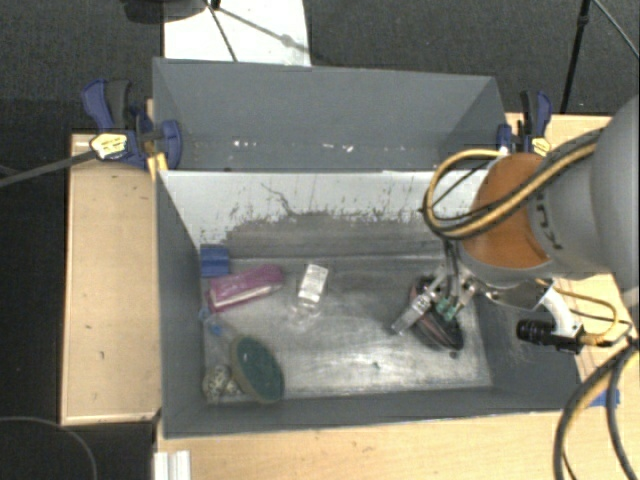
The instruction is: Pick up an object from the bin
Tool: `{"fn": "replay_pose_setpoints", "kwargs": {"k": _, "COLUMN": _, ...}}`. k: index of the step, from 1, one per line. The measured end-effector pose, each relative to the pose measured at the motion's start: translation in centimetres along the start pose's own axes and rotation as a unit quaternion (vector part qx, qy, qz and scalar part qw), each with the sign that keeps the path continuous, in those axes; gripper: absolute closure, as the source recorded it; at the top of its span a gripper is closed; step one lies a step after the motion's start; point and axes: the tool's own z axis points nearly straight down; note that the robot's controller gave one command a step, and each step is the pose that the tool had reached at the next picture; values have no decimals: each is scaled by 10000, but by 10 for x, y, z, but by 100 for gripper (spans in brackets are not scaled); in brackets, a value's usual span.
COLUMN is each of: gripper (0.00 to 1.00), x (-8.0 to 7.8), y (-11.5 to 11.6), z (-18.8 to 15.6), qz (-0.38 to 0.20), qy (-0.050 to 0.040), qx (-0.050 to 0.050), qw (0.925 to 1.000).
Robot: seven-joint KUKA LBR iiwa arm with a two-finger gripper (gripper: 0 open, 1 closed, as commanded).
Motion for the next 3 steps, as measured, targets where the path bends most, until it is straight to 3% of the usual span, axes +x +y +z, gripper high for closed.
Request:
{"fn": "replay_pose_setpoints", "kwargs": {"k": 1, "gripper": 0, "x": 11, "y": -11, "z": -1, "qz": 1093, "qy": 39, "qx": 11, "qw": 9940}}
{"fn": "replay_pose_setpoints", "kwargs": {"k": 2, "gripper": 100, "x": 11, "y": -11, "z": -1, "qz": 1070, "qy": 39, "qx": 9, "qw": 9942}}
{"fn": "replay_pose_setpoints", "kwargs": {"k": 3, "gripper": 100, "x": 7, "y": -9, "z": -122, "qz": 1045, "qy": 40, "qx": 17, "qw": 9945}}
